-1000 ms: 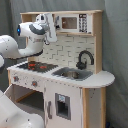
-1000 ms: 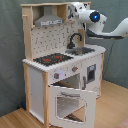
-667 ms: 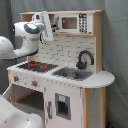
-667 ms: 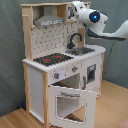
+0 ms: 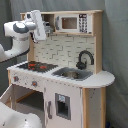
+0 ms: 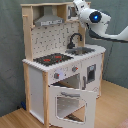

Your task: Play with the kitchen

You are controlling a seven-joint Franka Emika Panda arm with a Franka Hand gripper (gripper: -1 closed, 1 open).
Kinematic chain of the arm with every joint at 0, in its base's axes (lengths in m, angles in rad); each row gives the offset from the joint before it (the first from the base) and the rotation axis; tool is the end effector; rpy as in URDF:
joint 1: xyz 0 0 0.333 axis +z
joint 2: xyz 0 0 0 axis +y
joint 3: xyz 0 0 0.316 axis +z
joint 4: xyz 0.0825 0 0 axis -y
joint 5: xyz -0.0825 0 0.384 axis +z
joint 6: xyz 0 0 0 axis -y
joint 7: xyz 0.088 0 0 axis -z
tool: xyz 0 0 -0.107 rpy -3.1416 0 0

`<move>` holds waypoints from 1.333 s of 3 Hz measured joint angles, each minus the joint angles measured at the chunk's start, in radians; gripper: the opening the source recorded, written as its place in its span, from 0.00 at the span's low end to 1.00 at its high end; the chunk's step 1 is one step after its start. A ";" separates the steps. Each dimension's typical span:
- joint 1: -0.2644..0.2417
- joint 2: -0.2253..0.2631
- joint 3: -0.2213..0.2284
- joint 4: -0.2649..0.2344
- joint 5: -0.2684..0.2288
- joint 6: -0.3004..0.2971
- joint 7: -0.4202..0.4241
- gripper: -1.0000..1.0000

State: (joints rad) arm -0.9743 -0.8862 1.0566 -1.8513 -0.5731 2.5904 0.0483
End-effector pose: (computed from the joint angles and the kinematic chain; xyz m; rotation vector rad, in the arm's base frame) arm 0.4317 0.3197 0.7271 1.5355 0.5874 1.1257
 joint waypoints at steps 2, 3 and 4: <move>0.019 -0.102 0.000 -0.005 -0.002 -0.139 -0.039 0.00; 0.019 -0.107 0.000 -0.005 -0.002 -0.144 -0.041 1.00; 0.019 -0.125 0.003 -0.005 -0.002 -0.164 -0.054 1.00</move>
State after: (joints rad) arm -0.9548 -1.0107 1.0601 -1.8565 -0.5751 2.4260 -0.0057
